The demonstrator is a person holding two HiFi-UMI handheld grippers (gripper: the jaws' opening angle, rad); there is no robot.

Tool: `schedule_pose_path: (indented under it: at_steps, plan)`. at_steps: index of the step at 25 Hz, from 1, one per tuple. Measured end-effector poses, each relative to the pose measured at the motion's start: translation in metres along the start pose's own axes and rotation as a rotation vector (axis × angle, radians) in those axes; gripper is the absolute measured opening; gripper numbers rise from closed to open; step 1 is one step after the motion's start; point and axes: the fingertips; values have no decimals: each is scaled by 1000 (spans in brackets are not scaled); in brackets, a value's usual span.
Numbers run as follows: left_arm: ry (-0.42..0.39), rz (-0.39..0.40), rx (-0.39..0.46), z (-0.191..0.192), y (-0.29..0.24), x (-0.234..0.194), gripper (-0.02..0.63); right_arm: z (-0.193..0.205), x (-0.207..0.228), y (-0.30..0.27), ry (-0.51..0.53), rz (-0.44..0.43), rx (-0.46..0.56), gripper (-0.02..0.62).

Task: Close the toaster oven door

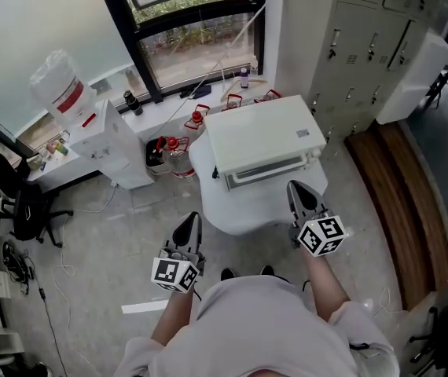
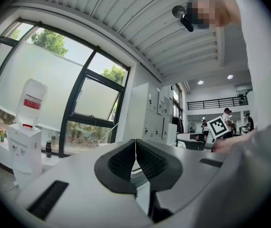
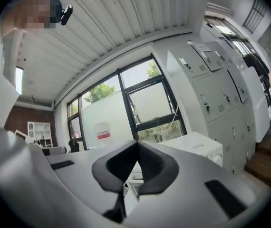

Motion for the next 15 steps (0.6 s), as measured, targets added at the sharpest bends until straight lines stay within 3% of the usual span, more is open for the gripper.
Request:
schedule_pose_path:
  at_steps: [6, 15]
  plan:
    - [0, 17, 12, -2, -2, 6, 20, -16, -27, 10, 154, -40, -15, 8]
    - [-6, 13, 27, -3, -6, 8, 20, -24, -48, 14, 175, -28, 4, 6]
Point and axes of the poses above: the fingertips, and each gripper's own axes: y backward along the fingers, x to its right, z out of its underside, and after that the axes turned 11 degrees about x, right-handed
